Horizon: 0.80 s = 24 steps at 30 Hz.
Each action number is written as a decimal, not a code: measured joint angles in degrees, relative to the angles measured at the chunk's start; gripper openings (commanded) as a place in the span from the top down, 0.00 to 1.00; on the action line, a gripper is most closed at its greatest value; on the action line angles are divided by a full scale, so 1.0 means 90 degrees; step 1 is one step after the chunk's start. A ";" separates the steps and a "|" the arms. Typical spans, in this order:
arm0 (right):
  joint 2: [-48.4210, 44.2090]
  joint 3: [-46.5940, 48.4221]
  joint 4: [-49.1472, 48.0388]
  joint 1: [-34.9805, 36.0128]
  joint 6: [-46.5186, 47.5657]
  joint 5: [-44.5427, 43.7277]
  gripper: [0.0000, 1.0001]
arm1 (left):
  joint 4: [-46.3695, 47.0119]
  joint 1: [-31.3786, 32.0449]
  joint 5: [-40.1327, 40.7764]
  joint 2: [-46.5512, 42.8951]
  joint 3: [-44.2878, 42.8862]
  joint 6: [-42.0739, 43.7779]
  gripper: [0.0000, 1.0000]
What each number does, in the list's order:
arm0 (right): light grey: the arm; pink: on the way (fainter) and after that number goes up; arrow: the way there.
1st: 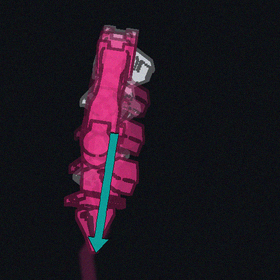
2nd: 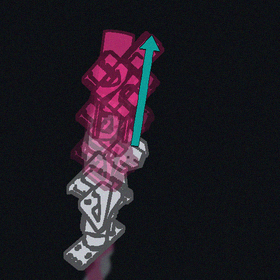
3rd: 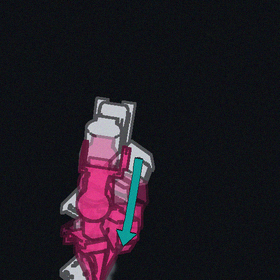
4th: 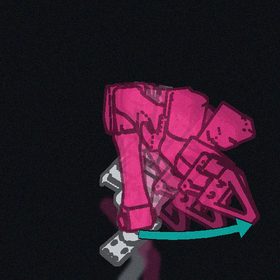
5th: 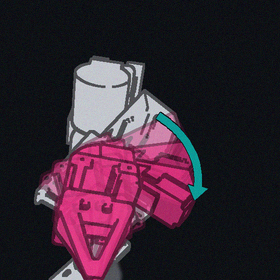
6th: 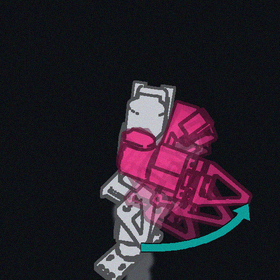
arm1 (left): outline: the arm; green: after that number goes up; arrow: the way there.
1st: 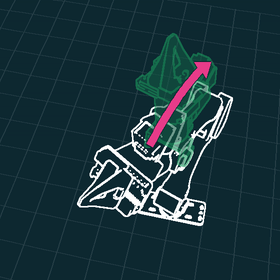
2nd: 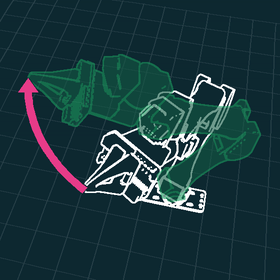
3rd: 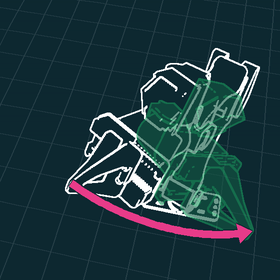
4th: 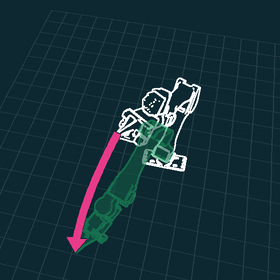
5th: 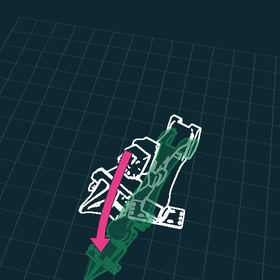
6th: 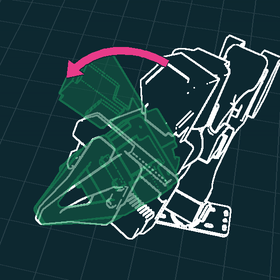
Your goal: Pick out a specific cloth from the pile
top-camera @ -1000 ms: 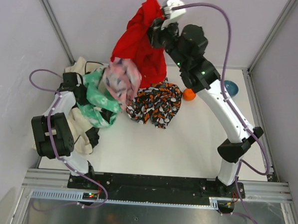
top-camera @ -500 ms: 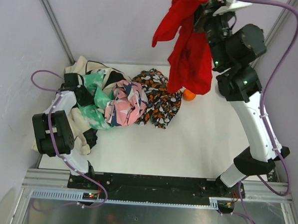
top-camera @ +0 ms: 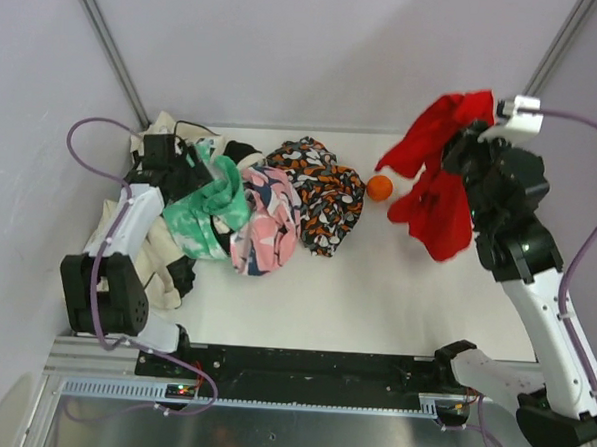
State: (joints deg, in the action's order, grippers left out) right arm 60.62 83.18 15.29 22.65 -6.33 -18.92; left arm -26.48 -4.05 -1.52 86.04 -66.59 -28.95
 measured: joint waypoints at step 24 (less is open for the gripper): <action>-0.0129 -0.6050 0.0959 -0.1630 -0.3495 0.0527 0.01 | 0.0007 0.4112 0.1605 -0.2518 0.0197 0.0109 0.00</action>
State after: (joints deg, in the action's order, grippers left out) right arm 59.46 28.73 23.92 7.99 -37.78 -14.17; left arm -26.41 32.95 12.93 63.37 -64.82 -27.97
